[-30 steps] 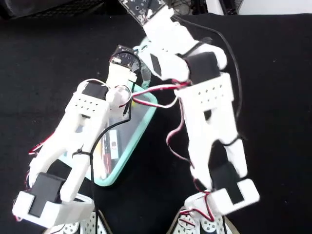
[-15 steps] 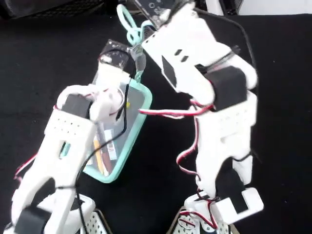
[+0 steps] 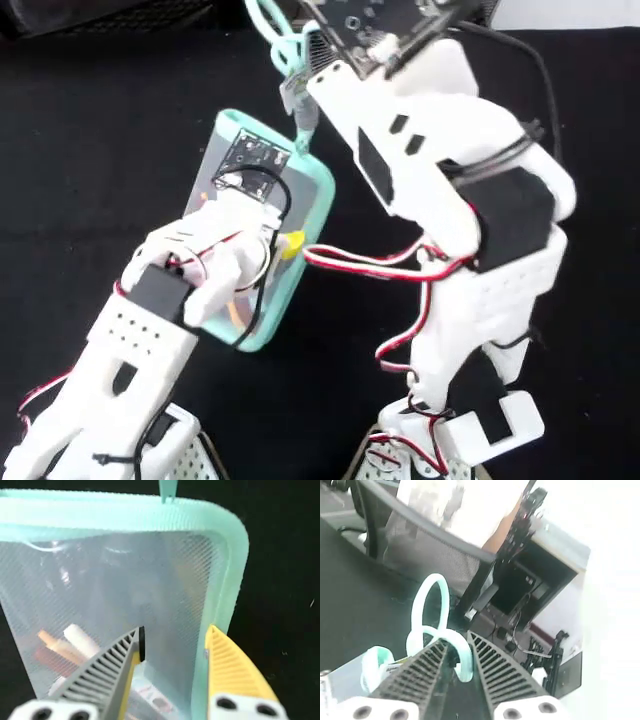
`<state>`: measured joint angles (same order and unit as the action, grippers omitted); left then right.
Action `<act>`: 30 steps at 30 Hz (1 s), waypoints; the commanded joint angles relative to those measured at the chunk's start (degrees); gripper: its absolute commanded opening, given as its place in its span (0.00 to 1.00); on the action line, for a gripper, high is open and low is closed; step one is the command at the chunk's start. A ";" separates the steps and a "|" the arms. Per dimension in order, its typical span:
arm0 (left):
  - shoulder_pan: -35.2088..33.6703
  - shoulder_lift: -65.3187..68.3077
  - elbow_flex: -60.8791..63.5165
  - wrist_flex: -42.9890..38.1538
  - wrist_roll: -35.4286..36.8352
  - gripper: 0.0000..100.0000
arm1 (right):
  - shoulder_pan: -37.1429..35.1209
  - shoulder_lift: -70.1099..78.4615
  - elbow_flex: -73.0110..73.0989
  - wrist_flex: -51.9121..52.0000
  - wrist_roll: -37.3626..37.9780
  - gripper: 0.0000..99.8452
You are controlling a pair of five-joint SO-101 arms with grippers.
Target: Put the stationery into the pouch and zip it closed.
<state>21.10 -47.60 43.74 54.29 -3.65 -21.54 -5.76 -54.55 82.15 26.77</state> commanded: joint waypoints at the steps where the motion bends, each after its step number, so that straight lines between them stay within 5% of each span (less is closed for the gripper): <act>1: 1.01 -4.48 -0.04 -1.05 0.44 0.22 | -0.53 -2.68 -2.86 0.00 0.44 0.01; 14: 4.00 -27.34 8.04 -1.85 0.79 0.23 | -1.58 -2.68 -2.86 0.09 0.44 0.01; 21: 5.67 -27.96 19.38 -16.18 0.35 0.23 | -6.51 -3.21 -6.11 1.93 0.44 0.01; 30: 5.67 -27.96 19.56 -17.41 0.62 0.23 | -9.49 -3.38 -12.18 2.55 0.44 0.01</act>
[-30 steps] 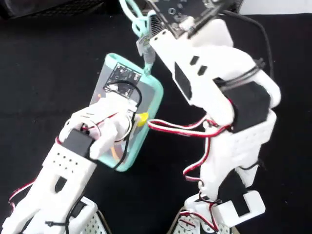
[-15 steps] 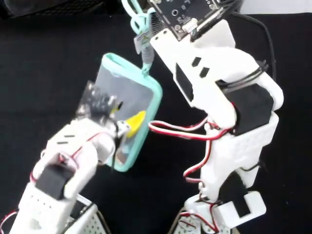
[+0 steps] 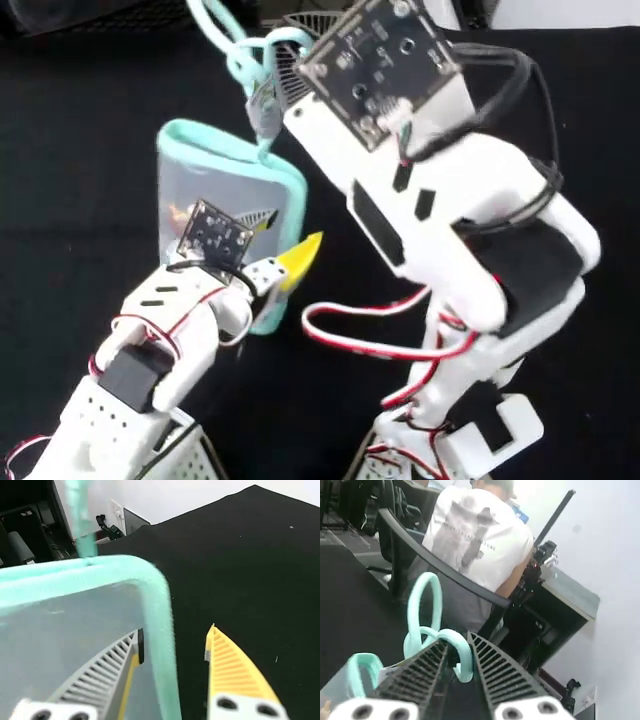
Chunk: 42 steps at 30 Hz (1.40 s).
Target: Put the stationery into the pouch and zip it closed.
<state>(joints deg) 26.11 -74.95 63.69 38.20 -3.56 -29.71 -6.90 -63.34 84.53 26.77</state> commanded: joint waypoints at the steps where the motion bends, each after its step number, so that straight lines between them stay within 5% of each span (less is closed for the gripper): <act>1: 0.66 -0.62 -0.48 -1.41 0.44 0.23 | -1.76 -2.24 -3.56 0.26 0.44 0.01; 12: -11.74 -0.62 -0.40 -7.03 0.35 0.23 | -3.60 -4.26 -3.91 2.29 2.81 0.01; 31: -14.55 -1.14 -1.98 -6.68 0.44 0.23 | 0.00 -5.76 -3.38 2.37 2.90 0.01; 42: -9.54 -16.53 -15.43 19.96 0.35 0.23 | 0.18 -5.49 0.92 2.02 4.40 0.01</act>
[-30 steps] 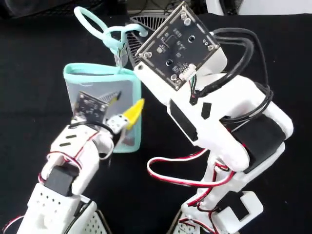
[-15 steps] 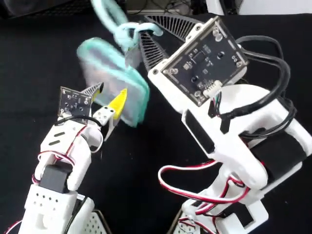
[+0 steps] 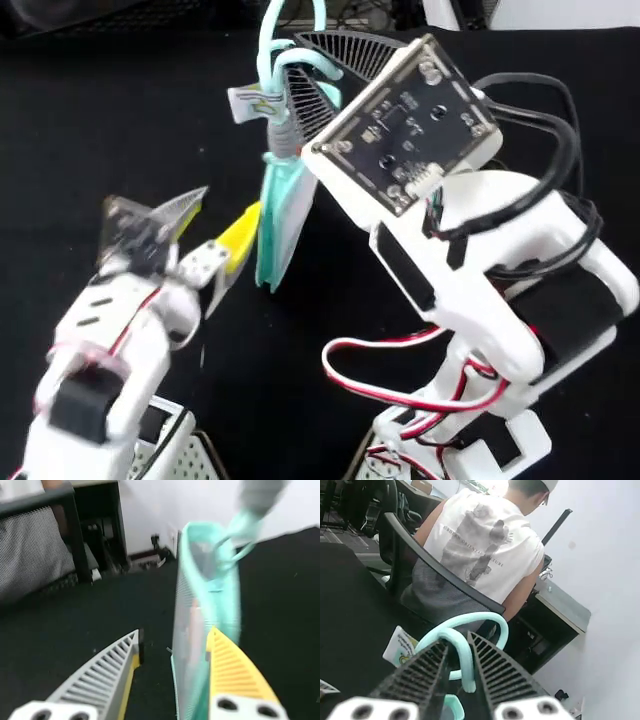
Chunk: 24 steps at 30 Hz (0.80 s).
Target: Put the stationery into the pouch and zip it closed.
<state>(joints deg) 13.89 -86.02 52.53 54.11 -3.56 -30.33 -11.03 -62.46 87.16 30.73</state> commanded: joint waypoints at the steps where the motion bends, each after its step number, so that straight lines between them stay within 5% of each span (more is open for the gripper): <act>1: 4.53 -7.65 -4.09 4.84 0.26 0.23 | 0.79 -1.36 0.04 -0.62 0.44 0.01; 6: 11.30 -13.63 2.95 2.37 -3.69 0.23 | 0.79 -1.36 0.04 -0.62 0.44 0.01; 24: 11.21 2.29 13.14 -20.75 -3.69 0.23 | 0.70 -1.71 -0.04 -0.09 0.35 0.01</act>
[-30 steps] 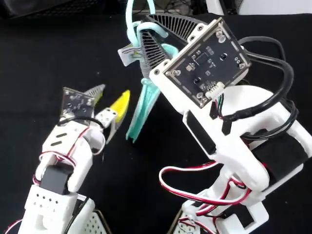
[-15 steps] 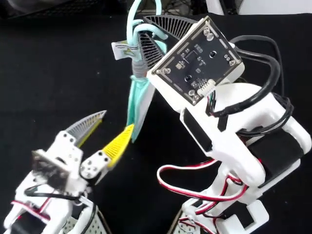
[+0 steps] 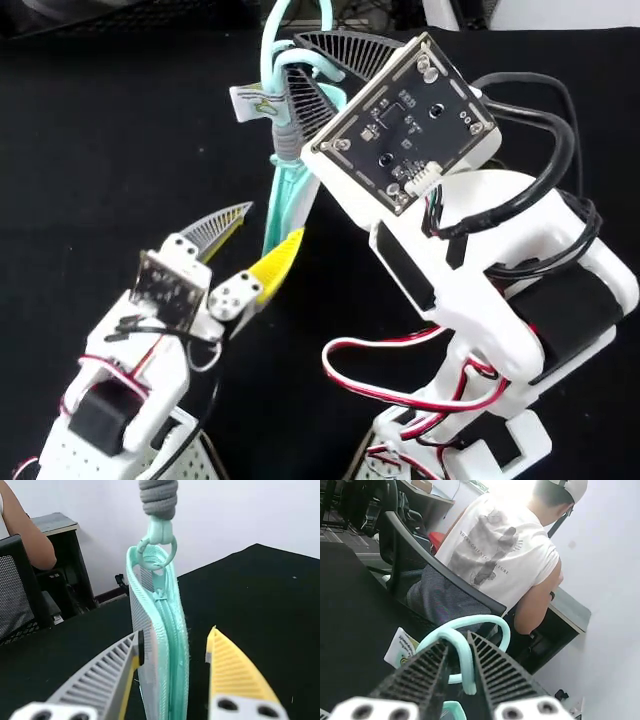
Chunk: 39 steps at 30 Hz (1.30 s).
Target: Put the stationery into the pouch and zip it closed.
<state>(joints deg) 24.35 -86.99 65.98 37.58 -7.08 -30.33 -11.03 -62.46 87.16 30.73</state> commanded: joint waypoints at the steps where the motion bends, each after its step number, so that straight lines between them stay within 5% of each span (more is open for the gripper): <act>1: 0.75 4.66 -0.22 -5.54 -0.18 0.23 | 0.62 -1.71 0.04 -0.09 0.35 0.01; 10: 0.66 15.30 -1.27 -9.76 -0.62 0.22 | 2.02 -1.80 -0.04 6.15 0.44 0.01; 15: 0.66 15.30 -3.38 -9.76 -0.62 0.07 | 7.82 -1.80 0.04 11.43 0.18 0.01; 22: 1.36 15.30 -4.00 -10.11 -0.18 0.17 | 11.43 -1.89 -0.48 12.48 0.53 0.01; 39: 3.82 16.09 -7.78 -10.29 -0.35 0.17 | 11.52 -3.30 -0.40 12.66 0.53 0.01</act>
<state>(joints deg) 27.43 -71.16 60.18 28.79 -7.08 -19.60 -12.35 -62.46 99.65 30.73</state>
